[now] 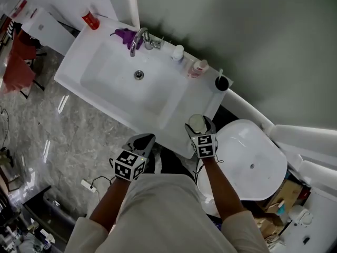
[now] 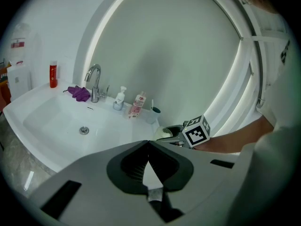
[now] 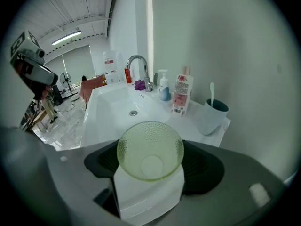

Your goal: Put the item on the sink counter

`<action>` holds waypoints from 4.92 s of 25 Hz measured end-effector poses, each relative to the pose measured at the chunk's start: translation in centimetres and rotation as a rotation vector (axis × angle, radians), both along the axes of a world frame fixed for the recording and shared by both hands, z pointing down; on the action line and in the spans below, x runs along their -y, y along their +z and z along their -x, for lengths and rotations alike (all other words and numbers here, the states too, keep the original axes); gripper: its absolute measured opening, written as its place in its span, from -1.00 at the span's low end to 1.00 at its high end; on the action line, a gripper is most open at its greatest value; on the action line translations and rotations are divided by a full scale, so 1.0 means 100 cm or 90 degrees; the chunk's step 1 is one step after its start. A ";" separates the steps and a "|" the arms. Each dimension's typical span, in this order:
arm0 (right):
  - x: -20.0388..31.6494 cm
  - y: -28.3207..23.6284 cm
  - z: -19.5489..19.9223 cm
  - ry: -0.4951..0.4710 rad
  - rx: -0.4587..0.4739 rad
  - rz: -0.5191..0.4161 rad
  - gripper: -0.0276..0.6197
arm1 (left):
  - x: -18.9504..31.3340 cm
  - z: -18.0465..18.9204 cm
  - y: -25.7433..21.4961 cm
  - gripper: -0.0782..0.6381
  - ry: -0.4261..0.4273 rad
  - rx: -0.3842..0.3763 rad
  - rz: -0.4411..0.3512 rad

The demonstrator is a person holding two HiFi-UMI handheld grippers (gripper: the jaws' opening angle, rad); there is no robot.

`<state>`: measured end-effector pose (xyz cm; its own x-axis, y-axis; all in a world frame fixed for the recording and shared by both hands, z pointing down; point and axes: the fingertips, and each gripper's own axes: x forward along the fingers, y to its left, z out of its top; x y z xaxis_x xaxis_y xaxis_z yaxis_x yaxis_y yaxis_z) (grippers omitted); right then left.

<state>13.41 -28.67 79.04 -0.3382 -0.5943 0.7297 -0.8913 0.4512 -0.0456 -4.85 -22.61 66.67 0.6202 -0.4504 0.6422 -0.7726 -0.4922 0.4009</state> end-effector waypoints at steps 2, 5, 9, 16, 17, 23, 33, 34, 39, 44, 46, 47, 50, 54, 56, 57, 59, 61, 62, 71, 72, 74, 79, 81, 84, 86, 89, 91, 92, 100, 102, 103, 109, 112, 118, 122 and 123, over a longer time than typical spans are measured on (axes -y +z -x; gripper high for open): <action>0.003 0.008 -0.003 -0.001 -0.002 0.003 0.31 | 0.001 0.000 0.002 -0.76 -0.009 0.004 0.003; 0.007 0.019 -0.004 -0.007 -0.003 0.011 0.31 | 0.000 0.002 0.008 -0.76 -0.024 0.011 0.011; 0.010 0.031 -0.003 -0.016 0.001 0.015 0.31 | -0.003 -0.001 0.013 -0.76 -0.034 0.017 0.021; 0.017 0.038 -0.004 -0.012 0.007 0.012 0.31 | -0.004 -0.008 0.018 -0.76 -0.036 0.022 0.030; 0.017 0.040 -0.005 -0.010 0.008 0.012 0.31 | -0.003 -0.010 0.019 -0.76 -0.036 0.022 0.031; 0.016 0.044 -0.006 0.006 0.019 -0.002 0.31 | -0.001 -0.014 0.022 -0.76 -0.031 0.023 0.032; 0.013 0.049 -0.007 0.014 0.031 0.019 0.33 | 0.000 -0.005 0.017 -0.76 -0.037 0.029 0.026; 0.012 0.049 -0.008 0.016 0.031 0.022 0.33 | 0.000 -0.004 0.016 -0.76 -0.037 0.030 0.025; 0.008 0.047 -0.010 0.038 0.038 0.027 0.35 | -0.002 0.006 0.013 -0.76 -0.040 0.031 0.021; 0.007 0.041 -0.011 0.052 0.041 0.023 0.44 | -0.003 0.015 0.011 -0.76 -0.039 0.030 0.017; 0.007 0.036 -0.012 0.056 0.037 0.019 0.44 | -0.004 0.016 0.010 -0.76 -0.035 0.026 0.013; 0.006 0.034 -0.013 0.058 0.036 0.018 0.44 | -0.004 0.016 0.008 -0.76 -0.033 0.024 0.011; 0.001 0.023 -0.014 0.064 0.031 0.010 0.44 | -0.007 0.017 0.002 -0.76 -0.024 0.018 0.002; -0.002 0.004 -0.015 0.076 0.023 -0.007 0.44 | -0.010 0.022 -0.008 -0.76 -0.016 0.007 -0.014; -0.004 -0.006 -0.015 0.082 0.018 -0.018 0.44 | -0.011 0.025 -0.013 -0.76 -0.011 0.002 -0.024; -0.005 -0.013 -0.015 0.085 0.015 -0.024 0.44 | -0.012 0.027 -0.015 -0.76 -0.007 0.001 -0.029; -0.007 -0.027 -0.014 0.088 0.008 -0.039 0.44 | -0.013 0.031 -0.020 -0.76 0.005 0.000 -0.039; -0.008 -0.042 -0.014 0.093 0.002 -0.056 0.44 | -0.012 0.034 -0.023 -0.76 0.022 -0.001 -0.051; -0.009 -0.050 -0.014 0.096 0.002 -0.063 0.44 | -0.012 0.035 -0.025 -0.76 0.030 -0.002 -0.057; -0.028 -0.133 -0.025 0.200 0.018 -0.154 0.39 | -0.011 0.035 -0.042 -0.76 0.102 -0.025 -0.095; -0.032 -0.143 -0.027 0.211 0.022 -0.165 0.36 | -0.012 0.033 -0.044 -0.76 0.112 -0.028 -0.098; -0.040 -0.165 -0.032 0.230 0.024 -0.189 0.36 | -0.011 0.031 -0.049 -0.76 0.128 -0.033 -0.104; -0.064 -0.211 -0.042 0.263 0.016 -0.240 0.28 | -0.003 0.028 -0.060 -0.76 0.159 -0.048 -0.121; -0.076 -0.225 -0.047 0.275 0.011 -0.256 0.17 | -0.001 0.025 -0.063 -0.76 0.169 -0.052 -0.125; -0.091 -0.242 -0.050 0.284 0.010 -0.272 0.08 | 0.002 0.019 -0.069 -0.76 0.176 -0.060 -0.132; -0.099 -0.250 -0.051 0.282 0.009 -0.279 0.00 | 0.003 0.015 -0.073 -0.76 0.179 -0.066 -0.136; -0.108 -0.259 -0.052 0.275 0.012 -0.290 -0.16 | 0.002 0.004 -0.078 -0.76 0.187 -0.071 -0.140; -0.113 -0.263 -0.054 0.273 0.014 -0.297 -0.26 | -0.001 -0.003 -0.080 -0.76 0.194 -0.072 -0.142; -0.115 -0.263 -0.056 0.275 0.013 -0.301 -0.31 | -0.002 -0.007 -0.082 -0.76 0.196 -0.073 -0.143; -0.125 -0.275 -0.082 0.277 0.029 -0.326 -0.61 | 0.001 -0.029 -0.105 -0.76 0.174 -0.073 -0.169; -0.128 -0.279 -0.088 0.269 0.037 -0.329 -0.66 | -0.001 -0.035 -0.112 -0.76 0.162 -0.075 -0.176; -0.129 -0.282 -0.090 0.264 0.040 -0.331 -0.68 | -0.001 -0.038 -0.115 -0.76 0.156 -0.076 -0.180; -0.132 -0.289 -0.106 0.256 0.054 -0.336 -0.87 | -0.005 -0.055 -0.136 -0.76 0.136 -0.080 -0.206; -0.132 -0.292 -0.107 0.245 0.068 -0.340 -0.88 | -0.007 -0.058 -0.146 -0.76 0.134 -0.081 -0.221; -0.134 -0.304 -0.104 0.230 0.135 -0.353 -0.88 | -0.006 -0.055 -0.158 -0.76 0.118 -0.075 -0.238; -0.132 -0.308 -0.106 0.222 0.150 -0.357 -0.88 | -0.003 -0.056 -0.159 -0.76 0.112 -0.076 -0.240; -0.132 -0.309 -0.105 0.220 0.150 -0.357 -0.88 | -0.003 -0.057 -0.159 -0.76 0.112 -0.075 -0.240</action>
